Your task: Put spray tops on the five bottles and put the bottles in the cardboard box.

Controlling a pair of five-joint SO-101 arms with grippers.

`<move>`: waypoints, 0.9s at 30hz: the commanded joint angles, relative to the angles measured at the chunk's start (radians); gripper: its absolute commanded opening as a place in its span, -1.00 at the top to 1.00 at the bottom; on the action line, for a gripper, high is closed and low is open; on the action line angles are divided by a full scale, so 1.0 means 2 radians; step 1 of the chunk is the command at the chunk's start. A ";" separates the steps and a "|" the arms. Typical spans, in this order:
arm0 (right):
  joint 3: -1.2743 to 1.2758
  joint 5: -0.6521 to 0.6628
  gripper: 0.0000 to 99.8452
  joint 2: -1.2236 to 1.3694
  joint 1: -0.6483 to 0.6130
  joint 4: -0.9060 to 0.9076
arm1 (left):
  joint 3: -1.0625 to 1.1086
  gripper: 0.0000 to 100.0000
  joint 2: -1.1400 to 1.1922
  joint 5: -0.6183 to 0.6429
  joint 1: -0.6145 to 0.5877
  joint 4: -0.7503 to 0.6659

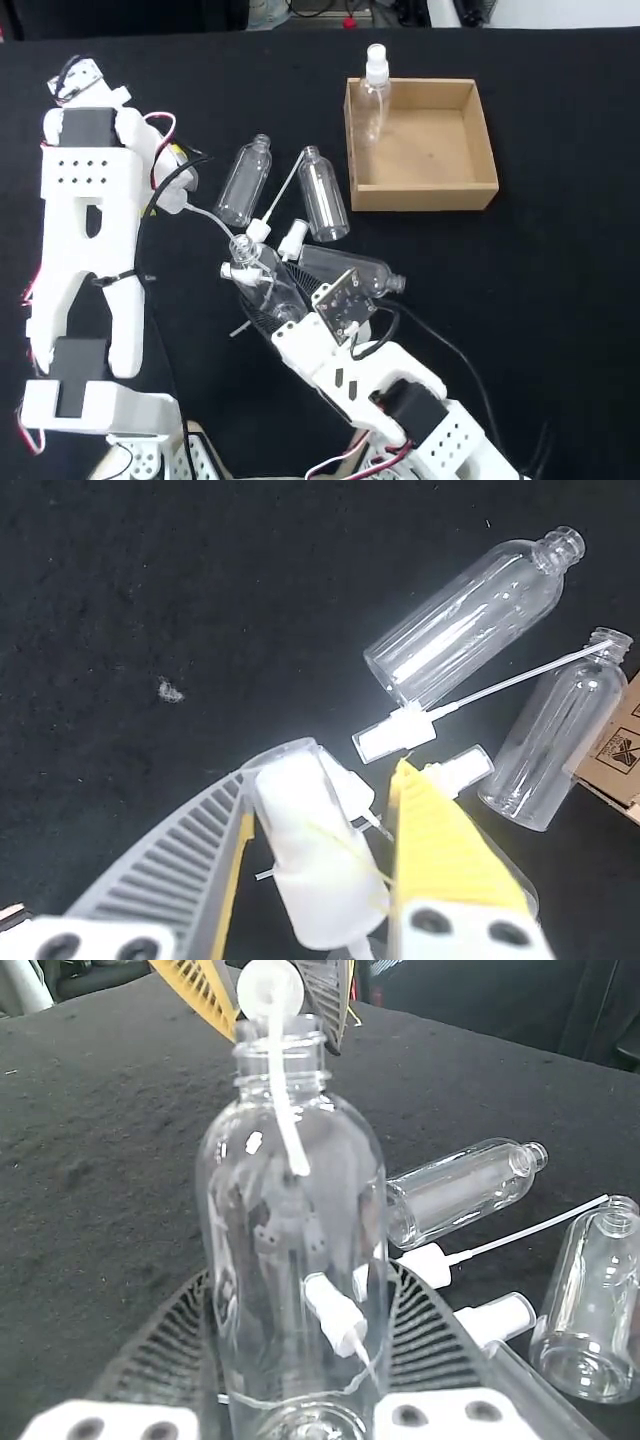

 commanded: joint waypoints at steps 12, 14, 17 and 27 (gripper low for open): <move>-0.002 0.004 0.88 -0.034 -0.002 -0.013 | -0.045 0.58 -0.029 0.002 0.007 -0.005; -0.002 0.004 0.88 -0.034 -0.002 -0.013 | -0.045 0.58 -0.032 0.002 0.009 -0.007; -0.002 0.004 0.88 -0.034 -0.002 -0.013 | -0.045 0.58 -0.031 0.001 0.010 -0.007; -0.002 0.004 0.88 -0.034 -0.002 -0.013 | -0.063 0.84 -0.032 0.000 0.011 -0.005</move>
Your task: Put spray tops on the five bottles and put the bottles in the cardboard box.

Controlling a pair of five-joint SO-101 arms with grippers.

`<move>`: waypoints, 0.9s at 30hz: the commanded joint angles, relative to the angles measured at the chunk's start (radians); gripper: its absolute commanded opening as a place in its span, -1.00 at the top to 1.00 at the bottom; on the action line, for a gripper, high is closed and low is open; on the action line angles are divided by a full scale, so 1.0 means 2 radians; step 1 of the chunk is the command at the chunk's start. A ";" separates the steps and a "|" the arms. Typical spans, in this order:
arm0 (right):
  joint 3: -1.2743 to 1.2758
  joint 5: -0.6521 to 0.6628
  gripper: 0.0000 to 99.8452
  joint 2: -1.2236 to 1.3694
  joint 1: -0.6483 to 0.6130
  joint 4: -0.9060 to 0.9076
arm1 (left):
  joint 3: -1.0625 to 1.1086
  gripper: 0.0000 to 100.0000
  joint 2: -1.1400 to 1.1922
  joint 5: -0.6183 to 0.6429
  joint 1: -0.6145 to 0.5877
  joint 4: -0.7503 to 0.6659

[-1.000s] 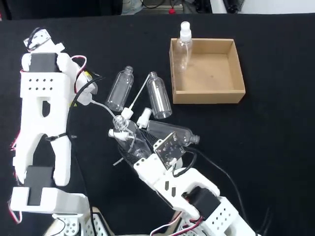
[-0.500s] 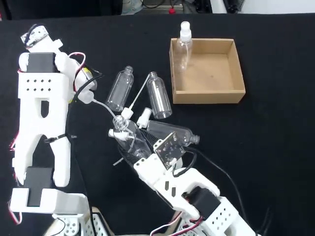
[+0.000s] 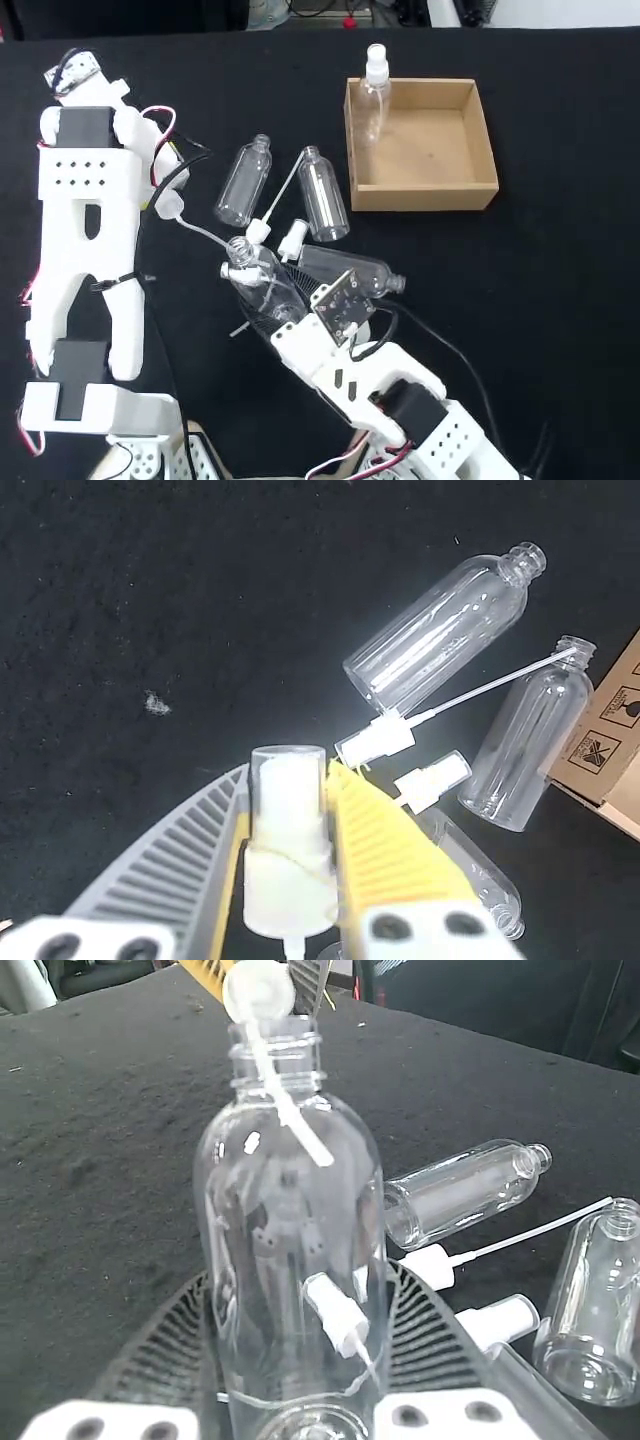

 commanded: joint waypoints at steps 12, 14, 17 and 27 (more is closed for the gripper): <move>-0.017 -0.001 0.88 -0.034 0.077 -0.015 | -0.138 0.84 -0.028 -0.049 0.122 0.028; -0.023 0.002 0.88 -0.034 0.087 -0.013 | -0.143 0.84 -0.028 -0.049 0.142 0.027; -0.023 0.002 0.88 -0.034 0.091 -0.013 | -0.153 0.84 -0.028 -0.050 0.170 0.009; -0.025 0.002 0.88 -0.034 0.093 -0.015 | -0.209 0.84 -0.028 -0.048 0.252 -0.002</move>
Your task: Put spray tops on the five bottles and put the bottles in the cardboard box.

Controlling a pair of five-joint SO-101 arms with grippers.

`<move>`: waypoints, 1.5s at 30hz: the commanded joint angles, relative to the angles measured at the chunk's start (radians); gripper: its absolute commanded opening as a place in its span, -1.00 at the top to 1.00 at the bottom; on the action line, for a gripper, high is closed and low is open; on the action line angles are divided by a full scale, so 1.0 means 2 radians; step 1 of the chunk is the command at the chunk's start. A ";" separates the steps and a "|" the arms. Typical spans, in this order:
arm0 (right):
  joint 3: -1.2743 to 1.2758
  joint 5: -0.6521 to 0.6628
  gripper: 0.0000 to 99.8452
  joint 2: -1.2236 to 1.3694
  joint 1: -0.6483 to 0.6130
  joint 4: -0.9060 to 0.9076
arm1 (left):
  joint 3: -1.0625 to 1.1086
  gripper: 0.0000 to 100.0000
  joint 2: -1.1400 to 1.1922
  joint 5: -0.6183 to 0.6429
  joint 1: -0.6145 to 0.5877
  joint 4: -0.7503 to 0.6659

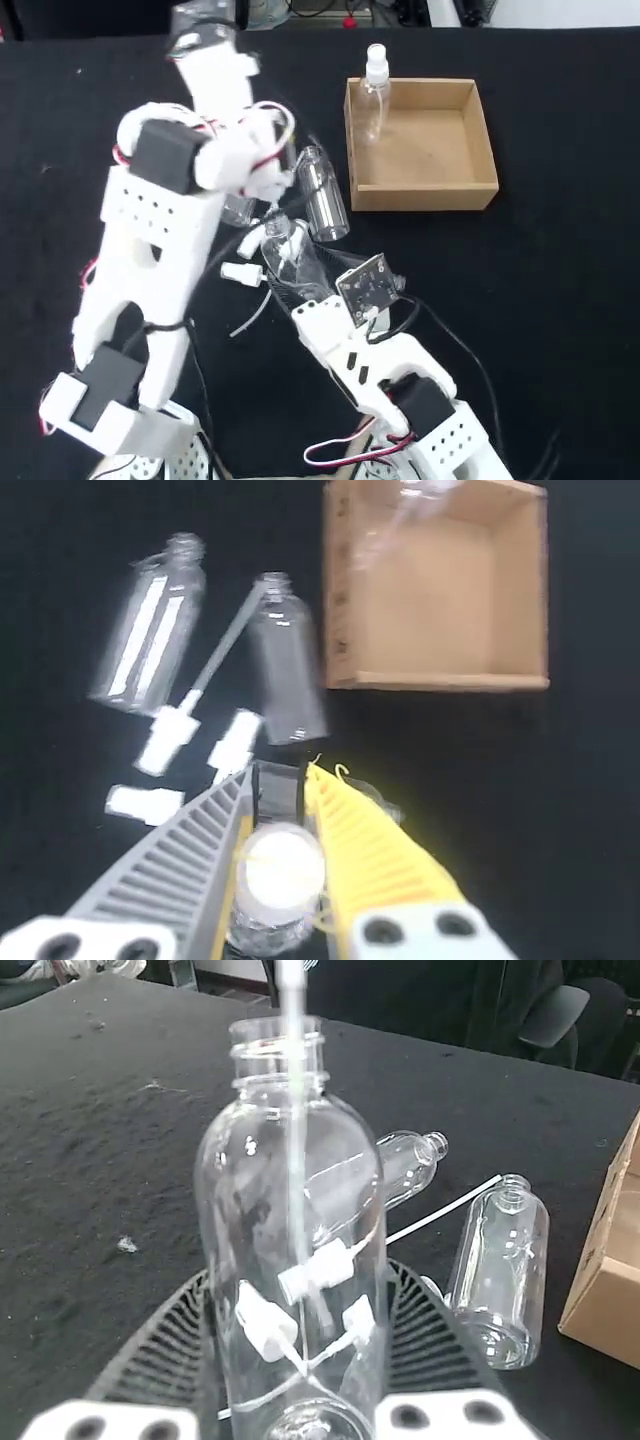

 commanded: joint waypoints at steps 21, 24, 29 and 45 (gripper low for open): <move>-0.036 0.000 0.88 -0.034 0.010 -0.014 | 0.239 0.84 -0.163 -0.028 0.033 -0.164; -0.036 0.000 0.88 -0.034 0.010 -0.014 | 0.306 0.84 -0.200 -0.028 0.036 -0.212; -0.036 0.000 0.88 -0.034 0.010 -0.015 | 0.388 0.84 -0.261 -0.038 0.036 -0.255; -0.036 0.000 0.88 -0.034 0.010 -0.015 | 0.443 0.39 -0.326 -0.074 0.031 -0.317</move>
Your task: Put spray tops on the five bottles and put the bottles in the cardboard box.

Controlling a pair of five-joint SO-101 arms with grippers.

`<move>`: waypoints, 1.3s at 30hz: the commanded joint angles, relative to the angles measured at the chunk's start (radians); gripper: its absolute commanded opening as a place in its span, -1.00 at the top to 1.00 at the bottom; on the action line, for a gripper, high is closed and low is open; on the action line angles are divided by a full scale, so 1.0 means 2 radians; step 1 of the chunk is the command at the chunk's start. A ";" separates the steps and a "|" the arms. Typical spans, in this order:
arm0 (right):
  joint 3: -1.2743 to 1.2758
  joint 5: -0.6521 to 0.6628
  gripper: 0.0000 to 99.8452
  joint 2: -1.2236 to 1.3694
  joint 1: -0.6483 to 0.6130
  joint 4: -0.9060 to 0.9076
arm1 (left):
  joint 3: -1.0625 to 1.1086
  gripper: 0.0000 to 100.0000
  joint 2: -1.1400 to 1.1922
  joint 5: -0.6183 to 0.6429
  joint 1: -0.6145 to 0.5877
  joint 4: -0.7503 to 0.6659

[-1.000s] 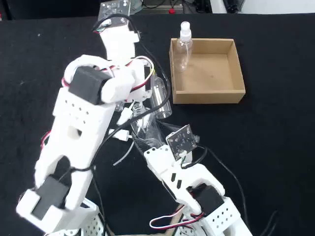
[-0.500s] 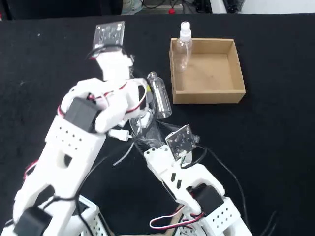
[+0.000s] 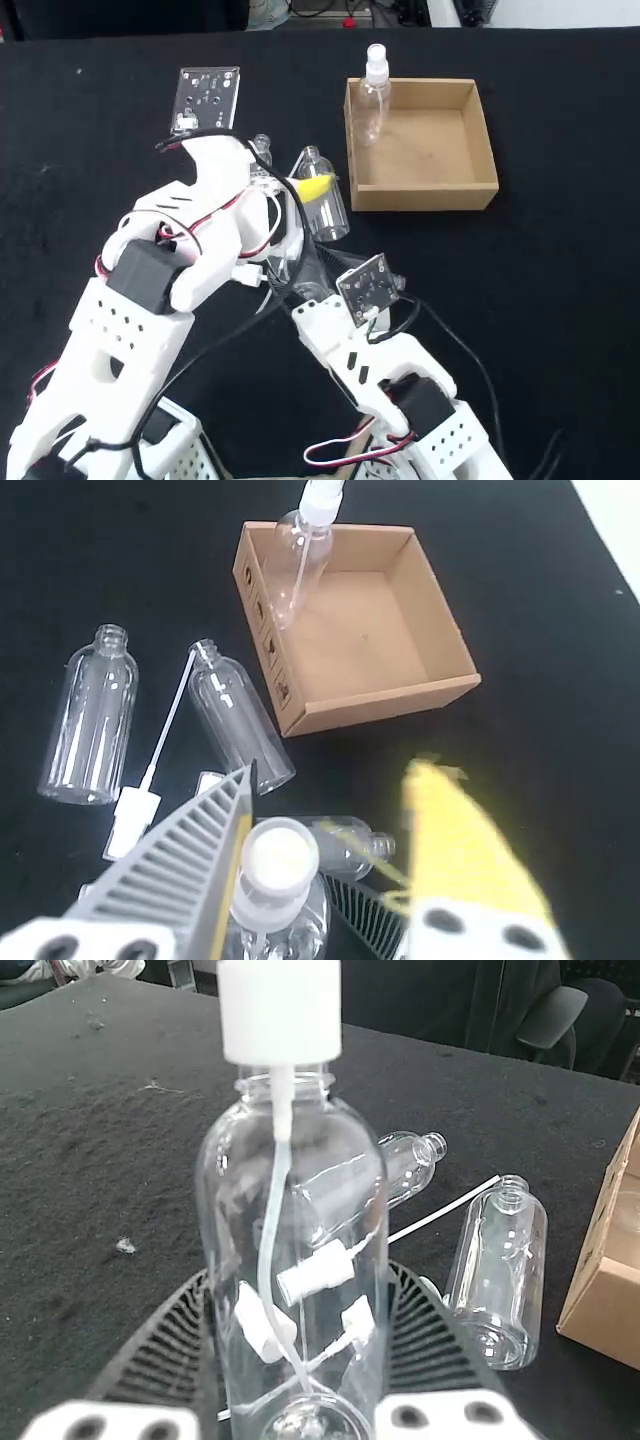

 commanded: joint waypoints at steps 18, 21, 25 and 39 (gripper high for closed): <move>-0.035 0.001 0.88 -0.034 0.010 -0.014 | -0.035 0.42 -0.016 -0.088 -0.105 -0.017; -0.035 0.001 0.88 -0.034 0.010 -0.015 | -0.010 0.42 -0.016 -0.107 -0.104 -0.016; -0.035 0.001 0.88 -0.034 0.010 -0.015 | 0.007 0.42 -0.016 -0.107 -0.103 -0.014; -0.035 0.001 0.88 -0.034 0.010 -0.015 | -0.014 0.42 -0.016 -0.110 -0.094 0.018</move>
